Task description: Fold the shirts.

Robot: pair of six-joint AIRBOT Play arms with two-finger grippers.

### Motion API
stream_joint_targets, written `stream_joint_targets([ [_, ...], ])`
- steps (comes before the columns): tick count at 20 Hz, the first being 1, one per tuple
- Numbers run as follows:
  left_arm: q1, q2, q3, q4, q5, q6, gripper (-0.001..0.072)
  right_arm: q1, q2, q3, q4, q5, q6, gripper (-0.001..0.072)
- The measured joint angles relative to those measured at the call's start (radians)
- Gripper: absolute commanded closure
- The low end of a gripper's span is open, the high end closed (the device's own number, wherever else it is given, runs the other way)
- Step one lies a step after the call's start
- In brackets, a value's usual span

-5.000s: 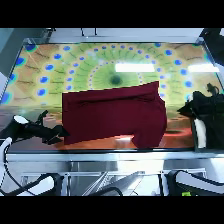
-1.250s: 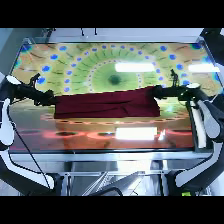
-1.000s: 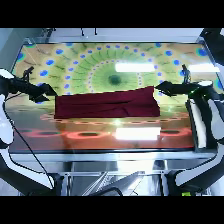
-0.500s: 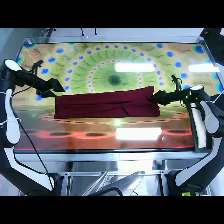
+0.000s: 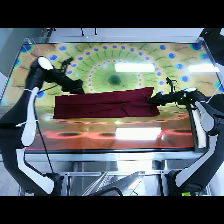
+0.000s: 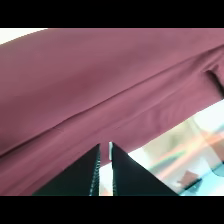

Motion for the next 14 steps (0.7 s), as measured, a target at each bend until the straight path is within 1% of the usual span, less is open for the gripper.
stream_joint_targets([
  [4,-0.14,-0.064,0.0,0.002,0.079,-0.028,0.0693,0.001,0.128,0.014,0.018,0.067,0.007,0.0698],
  [7,-0.242,-0.121,0.0,0.002,0.158,-0.06,0.0693,0.002,0.268,0.039,0.003,0.112,0.06,0.0699],
  [11,-0.373,-0.212,0.02,-0.009,0.28,-0.096,0.0693,0.002,0.438,0.057,-0.054,0.164,0.14,0.0698],
  [14,-0.447,-0.306,0.105,-0.082,0.327,-0.108,0.0693,0.003,0.518,0.062,-0.074,0.191,0.172,0.0698],
])
